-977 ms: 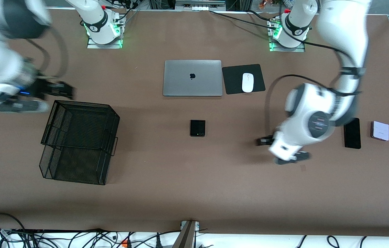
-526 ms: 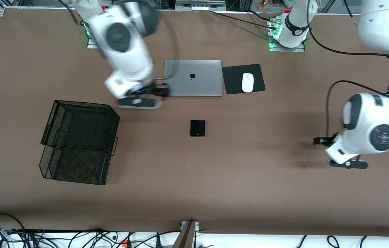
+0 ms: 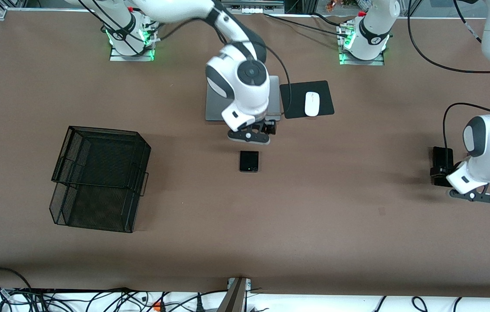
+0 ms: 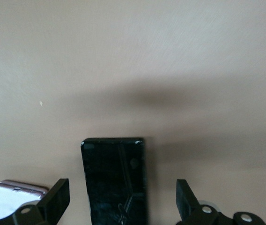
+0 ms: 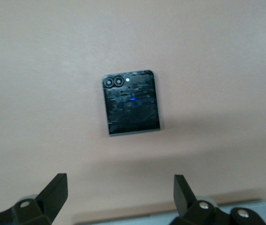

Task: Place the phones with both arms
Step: 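Reach the right gripper to the flip phone while the left gripper returns, then grasp the flip phone with the right gripper while the left gripper grasps the slab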

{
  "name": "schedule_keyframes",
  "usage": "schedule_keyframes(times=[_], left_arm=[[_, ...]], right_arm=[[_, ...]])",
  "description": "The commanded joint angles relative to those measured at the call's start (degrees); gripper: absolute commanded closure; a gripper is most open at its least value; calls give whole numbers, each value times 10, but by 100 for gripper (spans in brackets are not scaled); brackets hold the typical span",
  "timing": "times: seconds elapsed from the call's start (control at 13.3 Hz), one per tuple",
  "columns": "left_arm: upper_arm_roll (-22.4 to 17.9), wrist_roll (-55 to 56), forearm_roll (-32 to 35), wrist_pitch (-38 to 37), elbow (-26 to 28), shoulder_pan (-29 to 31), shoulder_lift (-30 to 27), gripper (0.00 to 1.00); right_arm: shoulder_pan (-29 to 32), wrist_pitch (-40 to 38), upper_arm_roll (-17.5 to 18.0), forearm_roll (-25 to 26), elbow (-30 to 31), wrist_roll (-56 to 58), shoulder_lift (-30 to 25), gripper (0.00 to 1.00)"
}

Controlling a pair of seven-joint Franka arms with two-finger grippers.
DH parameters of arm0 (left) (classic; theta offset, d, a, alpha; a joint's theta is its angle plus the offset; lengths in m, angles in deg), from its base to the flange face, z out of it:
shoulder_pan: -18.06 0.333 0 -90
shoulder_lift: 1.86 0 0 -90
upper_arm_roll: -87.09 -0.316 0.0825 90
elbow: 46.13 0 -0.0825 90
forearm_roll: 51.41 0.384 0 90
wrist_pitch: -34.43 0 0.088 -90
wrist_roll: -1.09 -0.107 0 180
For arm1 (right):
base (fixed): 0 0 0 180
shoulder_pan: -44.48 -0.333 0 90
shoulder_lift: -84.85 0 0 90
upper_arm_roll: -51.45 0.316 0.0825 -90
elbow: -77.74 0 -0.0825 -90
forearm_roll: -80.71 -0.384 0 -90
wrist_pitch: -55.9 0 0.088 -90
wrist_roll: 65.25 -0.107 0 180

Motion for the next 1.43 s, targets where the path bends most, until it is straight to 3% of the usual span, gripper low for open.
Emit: schedule_keyframes(times=[0.0,0.9,0.98,1.13,1.2,1.28,1.35], left_arm=[[16,-16,14,101,89,37,-14,0],[13,-17,19,154,88,59,9,0],[13,-17,19,161,88,67,10,0],[13,-16,19,163,88,69,14,0],[14,-16,19,163,88,69,16,0],[14,-16,18,163,88,69,16,0],[14,-16,16,163,88,68,16,8]], right_arm=[[3,19,-15,12,-24,-9,43,0],[-3,149,-38,14,-27,-2,112,0],[-3,149,-38,14,-27,0,112,6],[-2,146,-39,14,-27,11,110,55],[-1,140,-40,18,-27,15,105,73],[-1,123,-42,17,-28,16,98,82],[-1,94,-50,18,-31,18,88,87]])
